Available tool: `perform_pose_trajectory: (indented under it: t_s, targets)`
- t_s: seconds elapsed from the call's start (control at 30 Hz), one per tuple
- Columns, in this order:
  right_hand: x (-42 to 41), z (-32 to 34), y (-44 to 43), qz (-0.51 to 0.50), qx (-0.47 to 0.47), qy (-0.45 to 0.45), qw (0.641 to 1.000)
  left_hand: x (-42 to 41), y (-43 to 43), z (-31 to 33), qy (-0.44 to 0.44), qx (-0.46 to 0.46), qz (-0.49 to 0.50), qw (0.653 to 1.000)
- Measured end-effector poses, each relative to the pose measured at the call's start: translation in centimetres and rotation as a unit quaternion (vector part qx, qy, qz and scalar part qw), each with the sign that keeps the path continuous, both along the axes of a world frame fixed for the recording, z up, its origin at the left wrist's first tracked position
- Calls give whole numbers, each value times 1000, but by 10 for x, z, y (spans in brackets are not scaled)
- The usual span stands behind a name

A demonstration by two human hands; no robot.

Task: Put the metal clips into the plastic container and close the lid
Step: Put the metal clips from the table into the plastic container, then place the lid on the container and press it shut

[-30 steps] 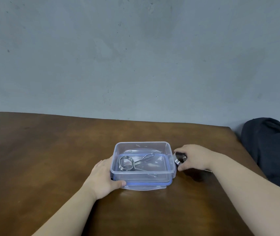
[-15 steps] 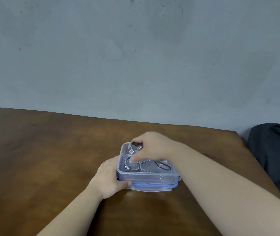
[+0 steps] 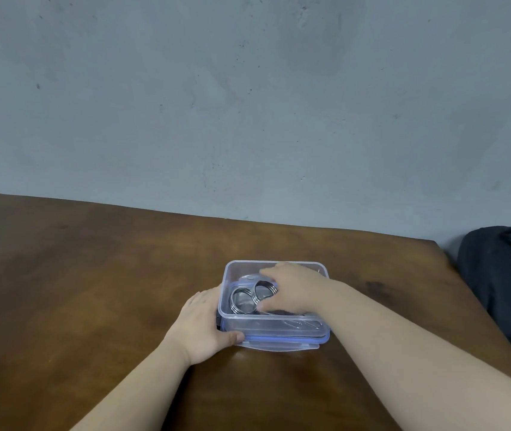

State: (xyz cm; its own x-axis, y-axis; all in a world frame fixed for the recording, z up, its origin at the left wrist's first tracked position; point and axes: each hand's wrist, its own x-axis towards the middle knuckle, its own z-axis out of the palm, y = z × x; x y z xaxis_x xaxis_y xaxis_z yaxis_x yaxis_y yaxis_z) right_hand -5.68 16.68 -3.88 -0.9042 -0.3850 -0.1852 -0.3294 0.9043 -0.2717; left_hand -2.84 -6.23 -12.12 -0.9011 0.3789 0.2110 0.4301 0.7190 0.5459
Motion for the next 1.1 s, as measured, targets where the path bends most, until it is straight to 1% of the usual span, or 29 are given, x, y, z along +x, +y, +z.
perform_pose_trajectory:
  t_s: [0.07,0.13,0.2,0.27,0.33,0.37,0.53,0.57,0.63,0.7,0.77,0.83,0.97,1.03,1.1]
  targets:
    - [7,6,10,-21,-43,15,999,0,-1,-1,0,7,3,1000]
    - [18,7,22,-32,-76,58,995,1,0,0,-3,14,6,1000]
    - [34,8,30,-20,-93,60,994,2,0,2,0,18,5,1000]
    - [49,6,34,12,-53,45,998,3,0,2,-4,12,2,1000]
    - [56,-1,35,51,24,60,997,2,-2,-3,-26,0,7,1000]
    - [57,-5,35,62,46,75,994,3,-3,-6,-33,-4,15,999]
    - [66,1,34,54,47,145,987,19,2,-5,-76,22,58,995]
    - [69,4,36,47,44,155,986,23,4,-3,-78,7,62,995]
    - [72,10,41,34,45,176,983,29,9,-4,-69,-64,69,993]
    - [71,16,49,19,35,183,982,32,13,-9,-48,-117,73,989]
    - [68,22,58,11,31,182,983,32,16,-14,-10,-121,47,991]
    - [67,28,65,14,40,188,981,35,17,-16,48,-134,1,990]
    - [67,33,77,13,37,205,978,41,16,-15,180,-167,-57,968]
    - [67,33,82,8,38,205,978,46,13,-5,217,-134,-79,964]
    - [66,31,88,1,39,208,977,52,5,15,247,-75,-81,963]
